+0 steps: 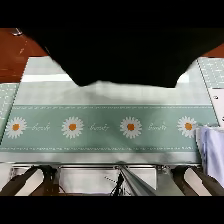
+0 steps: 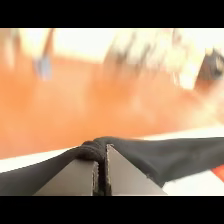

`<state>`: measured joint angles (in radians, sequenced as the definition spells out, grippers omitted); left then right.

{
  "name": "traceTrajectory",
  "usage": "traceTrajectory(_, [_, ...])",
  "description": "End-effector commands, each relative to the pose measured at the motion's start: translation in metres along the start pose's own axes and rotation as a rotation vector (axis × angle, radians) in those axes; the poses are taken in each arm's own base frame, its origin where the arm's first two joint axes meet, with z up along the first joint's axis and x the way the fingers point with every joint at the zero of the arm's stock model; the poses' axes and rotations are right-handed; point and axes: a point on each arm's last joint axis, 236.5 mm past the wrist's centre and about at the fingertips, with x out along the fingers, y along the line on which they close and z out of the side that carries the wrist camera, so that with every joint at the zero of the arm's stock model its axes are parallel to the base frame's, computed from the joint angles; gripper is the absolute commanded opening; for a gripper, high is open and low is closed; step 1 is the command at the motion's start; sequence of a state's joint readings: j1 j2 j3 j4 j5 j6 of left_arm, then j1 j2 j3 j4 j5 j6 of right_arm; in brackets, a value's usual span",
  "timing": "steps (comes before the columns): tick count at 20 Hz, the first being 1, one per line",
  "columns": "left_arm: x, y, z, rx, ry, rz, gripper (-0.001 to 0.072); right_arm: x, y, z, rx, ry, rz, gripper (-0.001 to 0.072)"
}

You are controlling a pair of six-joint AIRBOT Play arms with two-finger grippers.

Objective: Fold the shirts.

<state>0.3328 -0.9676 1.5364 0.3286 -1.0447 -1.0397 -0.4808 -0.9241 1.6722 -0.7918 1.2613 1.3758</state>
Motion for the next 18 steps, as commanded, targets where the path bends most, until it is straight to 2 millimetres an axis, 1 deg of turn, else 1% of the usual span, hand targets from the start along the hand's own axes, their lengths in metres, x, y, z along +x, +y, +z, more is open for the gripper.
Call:
traceTrajectory(1, [-0.071, -0.093, 0.068, 0.286, -0.212, 0.079, 0.0031, -0.100, 0.084, 0.048, -0.197, -0.256, -0.018, 0.0019])
traceTrajectory(2, [-0.090, -0.103, 0.070, 0.339, -0.230, 0.150, 0.0031, -0.119, 0.097, 0.045, -0.231, -0.285, -0.033, 0.0019])
traceTrajectory(3, [-0.109, -0.106, 0.071, 0.377, -0.246, 0.240, 0.0031, -0.137, 0.106, 0.040, -0.254, -0.310, -0.058, 0.0019])
traceTrajectory(4, [-0.131, -0.108, 0.072, 0.441, -0.262, 0.347, 0.0031, -0.151, 0.110, 0.035, -0.272, -0.327, -0.088, 0.0019])
traceTrajectory(6, [-0.176, -0.112, 0.073, 0.546, -0.297, 0.557, 0.0031, -0.174, 0.103, 0.021, -0.269, -0.325, -0.193, 0.0019])
traceTrajectory(8, [-0.214, -0.116, 0.070, 0.569, -0.325, 0.702, 0.0032, -0.189, 0.092, 0.003, -0.256, -0.291, -0.280, 0.0019])
traceTrajectory(10, [-0.230, -0.123, 0.062, 0.595, -0.317, 0.748, 0.0032, -0.199, 0.095, 0.000, -0.258, -0.301, -0.277, 0.0019])
traceTrajectory(11, [-0.232, -0.123, 0.057, 0.597, -0.295, 0.745, 0.0032, -0.198, 0.096, -0.007, -0.254, -0.273, -0.262, 0.0019])
traceTrajectory(12, [-0.232, -0.120, 0.050, 0.589, -0.261, 0.734, 0.0032, -0.195, 0.091, -0.018, -0.246, -0.220, -0.264, 0.0019])
traceTrajectory(14, [-0.221, -0.105, 0.033, 0.546, -0.192, 0.696, 0.0031, -0.187, 0.076, -0.040, -0.213, -0.112, -0.291, 0.0019])
traceTrajectory(15, [-0.211, -0.087, 0.022, 0.488, -0.152, 0.689, 0.0031, -0.179, 0.068, -0.046, -0.197, -0.080, -0.293, 0.0019])
traceTrajectory(16, [-0.200, -0.064, 0.006, 0.414, -0.090, 0.695, 0.0031, -0.164, 0.061, -0.054, -0.175, -0.037, -0.279, 0.0019])
traceTrajectory(17, [-0.183, -0.036, -0.016, 0.334, -0.002, 0.692, 0.0031, -0.145, 0.051, -0.063, -0.142, 0.015, -0.260, 0.0019])
traceTrajectory(18, [-0.163, -0.012, -0.038, 0.260, 0.080, 0.663, 0.0031, -0.119, 0.042, -0.073, -0.111, 0.071, -0.220, 0.0019])
